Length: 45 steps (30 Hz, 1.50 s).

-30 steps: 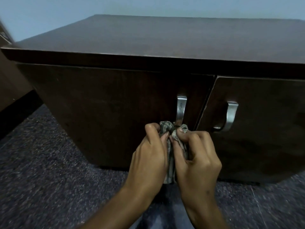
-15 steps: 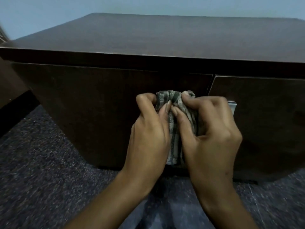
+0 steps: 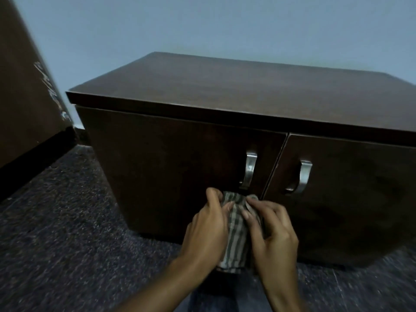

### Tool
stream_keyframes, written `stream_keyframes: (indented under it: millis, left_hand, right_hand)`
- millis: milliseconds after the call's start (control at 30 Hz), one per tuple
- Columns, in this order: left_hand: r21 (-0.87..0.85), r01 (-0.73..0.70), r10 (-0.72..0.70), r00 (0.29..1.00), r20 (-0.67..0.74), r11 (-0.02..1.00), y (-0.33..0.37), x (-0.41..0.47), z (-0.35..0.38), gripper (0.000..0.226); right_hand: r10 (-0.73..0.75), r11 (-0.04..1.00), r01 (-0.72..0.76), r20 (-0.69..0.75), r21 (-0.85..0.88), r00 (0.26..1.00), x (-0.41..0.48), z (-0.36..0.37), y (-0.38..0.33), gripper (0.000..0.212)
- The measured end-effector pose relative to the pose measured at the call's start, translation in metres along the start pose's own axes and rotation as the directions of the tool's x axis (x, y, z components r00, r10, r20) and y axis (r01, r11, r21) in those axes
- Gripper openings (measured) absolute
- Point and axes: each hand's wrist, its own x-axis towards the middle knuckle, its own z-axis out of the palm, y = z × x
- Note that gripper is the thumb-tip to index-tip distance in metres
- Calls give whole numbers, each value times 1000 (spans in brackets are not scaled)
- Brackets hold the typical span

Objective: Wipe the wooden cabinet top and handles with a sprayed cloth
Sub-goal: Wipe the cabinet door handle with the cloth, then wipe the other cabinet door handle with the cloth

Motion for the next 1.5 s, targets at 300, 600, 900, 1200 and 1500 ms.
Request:
stream_keyframes:
  millis: [300,600,900,1200,1500]
  left_hand:
    - [-372,42,-104,983,-149,927,0,-30,-62,7]
    - [-509,272,-477,815,-329,817,-56,-107,-217,15]
    - [-685,358,-697,648,-307,635,-107,-197,-282,46]
    - [-870,201,-838,431,-334,451,-147,-282,-329,47]
    - [-904,43,-890,205,-408,424,-231,-347,-324,30]
  right_hand:
    - [467,65,-896,780,440,417,6,-20,-54,29]
    - [208,469,-863,926,187,314,-32,75,-176,27]
    - [54,962,244,964,-120,262,-91,158,-328,42]
    - [-98,969,237,991,73,96,-167,207,-364,20]
    - [-126,919,-393,934,-18,-336,-277,317,-311,43]
